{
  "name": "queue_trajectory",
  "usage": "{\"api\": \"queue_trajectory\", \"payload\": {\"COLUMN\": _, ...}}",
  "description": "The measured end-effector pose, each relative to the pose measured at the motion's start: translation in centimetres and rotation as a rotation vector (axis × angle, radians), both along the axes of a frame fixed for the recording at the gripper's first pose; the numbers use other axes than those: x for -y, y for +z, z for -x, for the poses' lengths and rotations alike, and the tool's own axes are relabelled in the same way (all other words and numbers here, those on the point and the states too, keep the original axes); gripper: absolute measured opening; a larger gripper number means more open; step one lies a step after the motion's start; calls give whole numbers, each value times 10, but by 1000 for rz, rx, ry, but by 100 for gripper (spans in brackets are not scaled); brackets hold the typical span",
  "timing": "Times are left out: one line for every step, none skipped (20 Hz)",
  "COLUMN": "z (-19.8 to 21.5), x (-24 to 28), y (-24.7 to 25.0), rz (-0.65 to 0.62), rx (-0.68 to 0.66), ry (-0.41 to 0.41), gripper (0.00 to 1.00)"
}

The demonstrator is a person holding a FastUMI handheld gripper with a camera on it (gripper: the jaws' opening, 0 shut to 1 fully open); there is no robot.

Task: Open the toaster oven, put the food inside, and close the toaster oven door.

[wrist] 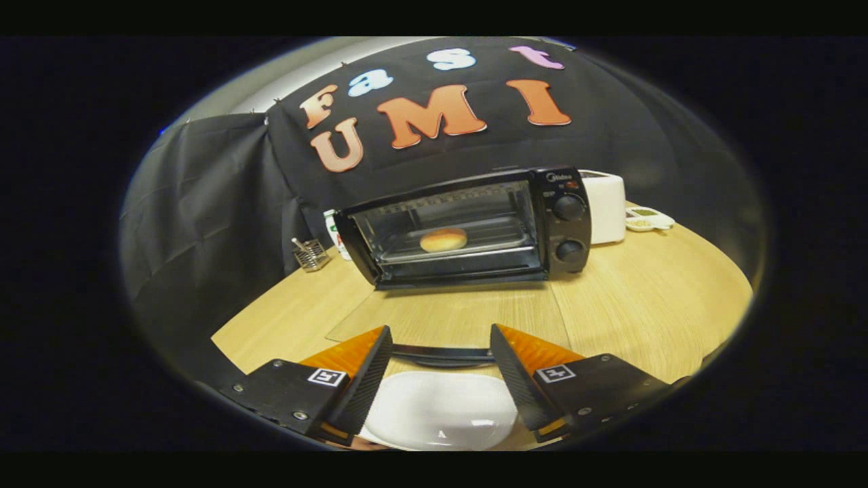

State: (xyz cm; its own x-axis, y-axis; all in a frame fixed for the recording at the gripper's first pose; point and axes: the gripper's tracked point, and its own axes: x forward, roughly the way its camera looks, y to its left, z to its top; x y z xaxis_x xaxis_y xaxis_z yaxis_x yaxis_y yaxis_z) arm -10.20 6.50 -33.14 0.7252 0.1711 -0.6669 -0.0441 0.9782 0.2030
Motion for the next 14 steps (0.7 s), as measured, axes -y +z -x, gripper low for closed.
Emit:
{"api": "queue_trajectory", "payload": {"z": 5, "x": 2, "y": -3, "rz": 5, "rx": -12, "ry": -4, "gripper": 86}}
{"api": "queue_trajectory", "payload": {"z": 9, "x": 4, "y": -5, "rz": 9, "rx": -19, "ry": -3, "gripper": 87}}
{"api": "queue_trajectory", "payload": {"z": 15, "x": 6, "y": -8, "rz": 20, "rx": -36, "ry": -5, "gripper": 87}}
{"api": "queue_trajectory", "payload": {"z": 21, "x": 8, "y": -12, "rz": 27, "rx": -52, "ry": -10, "gripper": 87}}
{"api": "queue_trajectory", "payload": {"z": 27, "x": 11, "y": -15, "rz": 30, "rx": -72, "ry": -15, "gripper": 87}}
{"api": "queue_trajectory", "payload": {"z": 30, "x": 10, "y": -17, "rz": 29, "rx": -79, "ry": -9, "gripper": 87}}
{"api": "queue_trajectory", "payload": {"z": 32, "x": 10, "y": -20, "rz": 34, "rx": -89, "ry": -7, "gripper": 86}}
{"api": "queue_trajectory", "payload": {"z": 32, "x": 15, "y": -25, "rz": 40, "rx": -102, "ry": -11, "gripper": 86}}
{"api": "queue_trajectory", "payload": {"z": 32, "x": 17, "y": -30, "rz": 38, "rx": -113, "ry": -16, "gripper": 86}}
{"api": "queue_trajectory", "payload": {"z": 31, "x": 16, "y": -37, "rz": 36, "rx": -131, "ry": -16, "gripper": 87}}
{"api": "queue_trajectory", "payload": {"z": 32, "x": 17, "y": -44, "rz": 42, "rx": -159, "ry": -18, "gripper": 86}}
{"api": "queue_trajectory", "payload": {"z": 35, "x": 19, "y": -50, "rz": 60, "rx": -192, "ry": -24, "gripper": 86}}
{"api": "queue_trajectory", "payload": {"z": 33, "x": 17, "y": -51, "rz": 68, "rx": -193, "ry": -13, "gripper": 86}}
{"api": "queue_trajectory", "payload": {"z": 30, "x": 12, "y": -51, "rz": 70, "rx": -197, "ry": 5, "gripper": 87}}
